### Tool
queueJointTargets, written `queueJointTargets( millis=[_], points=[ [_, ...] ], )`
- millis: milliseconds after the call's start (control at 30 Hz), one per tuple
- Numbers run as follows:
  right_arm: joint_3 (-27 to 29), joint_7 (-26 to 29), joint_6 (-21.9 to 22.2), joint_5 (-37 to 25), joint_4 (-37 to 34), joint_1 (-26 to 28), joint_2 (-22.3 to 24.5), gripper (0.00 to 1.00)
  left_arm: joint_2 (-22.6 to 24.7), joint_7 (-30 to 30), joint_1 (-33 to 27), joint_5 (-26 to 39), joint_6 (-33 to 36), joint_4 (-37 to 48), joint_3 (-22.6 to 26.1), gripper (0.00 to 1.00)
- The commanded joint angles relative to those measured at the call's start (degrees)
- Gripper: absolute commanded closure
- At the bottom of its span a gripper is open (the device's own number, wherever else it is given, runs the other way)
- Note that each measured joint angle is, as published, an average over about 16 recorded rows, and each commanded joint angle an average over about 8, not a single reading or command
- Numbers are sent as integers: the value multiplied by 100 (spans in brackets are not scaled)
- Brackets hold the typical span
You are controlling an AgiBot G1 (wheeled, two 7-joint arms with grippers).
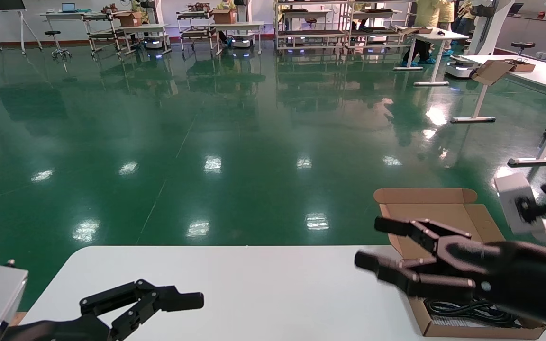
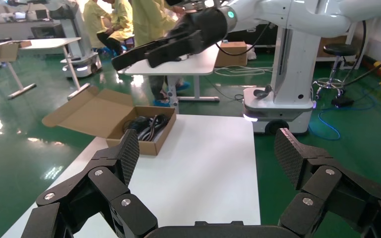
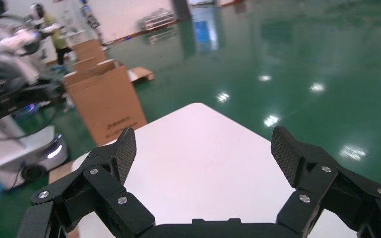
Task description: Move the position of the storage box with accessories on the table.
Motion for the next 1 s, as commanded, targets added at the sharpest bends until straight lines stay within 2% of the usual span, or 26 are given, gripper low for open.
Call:
queueJointTargets(
  millis=[33, 667, 1000],
  points=[
    [146, -72, -81, -1, 230, -152, 37, 0, 0, 0, 0, 0, 0, 0, 0, 0],
    [1445, -712, -808, -4, 2287, -1512, 369, 0, 0, 0, 0, -1, -1, 1, 0, 0],
    [1545, -744, -865, -4, 2428, -1613, 399, 0, -1, 0, 1, -2, -1, 2, -1, 0]
  ],
)
